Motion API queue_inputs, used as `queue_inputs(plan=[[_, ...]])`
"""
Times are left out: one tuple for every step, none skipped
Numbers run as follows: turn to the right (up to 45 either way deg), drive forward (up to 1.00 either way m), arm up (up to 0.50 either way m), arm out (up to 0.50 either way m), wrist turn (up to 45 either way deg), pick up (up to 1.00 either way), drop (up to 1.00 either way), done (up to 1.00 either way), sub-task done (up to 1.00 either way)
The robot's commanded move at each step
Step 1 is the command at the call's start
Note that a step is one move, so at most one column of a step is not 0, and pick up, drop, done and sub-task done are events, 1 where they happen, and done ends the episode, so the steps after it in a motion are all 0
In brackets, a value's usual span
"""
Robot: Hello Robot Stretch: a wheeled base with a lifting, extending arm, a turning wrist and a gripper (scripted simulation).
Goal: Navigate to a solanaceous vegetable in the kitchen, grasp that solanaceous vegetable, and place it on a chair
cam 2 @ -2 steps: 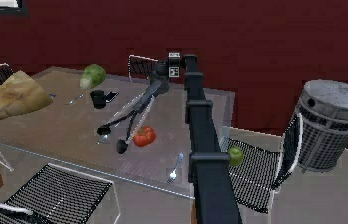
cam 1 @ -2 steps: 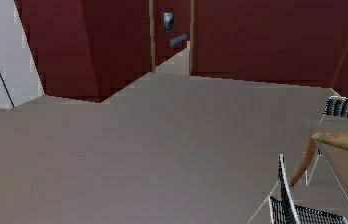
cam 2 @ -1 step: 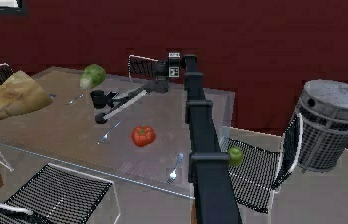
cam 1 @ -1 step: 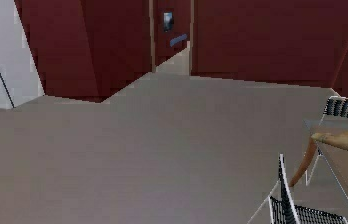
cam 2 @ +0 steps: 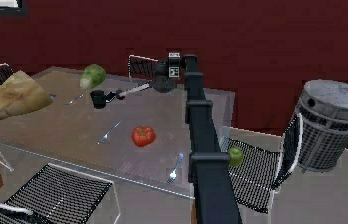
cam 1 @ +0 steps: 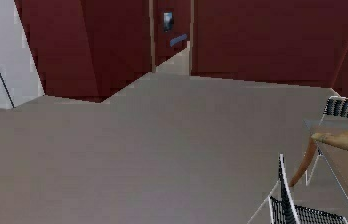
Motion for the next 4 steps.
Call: queue_inputs(plan=[[0.0,0.00,-0.30,0.00,0.0,0.00,0.00,0.00,0.00],[0.0,0.00,0.00,0.00,0.0,1.00,0.00,0.00,0.00],[0.0,0.00,0.10,0.00,0.0,0.00,0.00,0.00,0.00],[0.0,0.00,0.28,0.00,0.0,0.00,0.00,0.00,0.00]])
